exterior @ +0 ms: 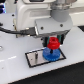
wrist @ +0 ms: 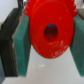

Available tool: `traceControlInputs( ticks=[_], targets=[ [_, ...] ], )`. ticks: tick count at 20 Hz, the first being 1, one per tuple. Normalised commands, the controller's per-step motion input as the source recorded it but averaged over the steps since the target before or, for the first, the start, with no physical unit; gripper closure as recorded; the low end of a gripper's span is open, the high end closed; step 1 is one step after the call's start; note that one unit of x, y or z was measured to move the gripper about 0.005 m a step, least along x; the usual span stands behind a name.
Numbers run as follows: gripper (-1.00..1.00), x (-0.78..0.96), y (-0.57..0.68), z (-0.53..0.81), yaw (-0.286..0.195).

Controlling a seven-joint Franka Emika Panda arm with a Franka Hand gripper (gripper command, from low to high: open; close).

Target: Insert the blue gear onto the right peg, followed by the red gear

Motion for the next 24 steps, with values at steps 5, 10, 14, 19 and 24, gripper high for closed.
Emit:
traceControlInputs(
  ticks=[5,10,14,19,24],
  targets=[
    [1.0,0.4,0.0,-0.01,0.0],
    [1.0,0.15,-0.01,-0.21,0.0],
    [1.0,0.02,-0.01,-0.29,0.0],
    [1.0,0.08,0.05,0.05,0.0],
    [1.0,0.03,0.0,-0.25,0.0]
  ],
)
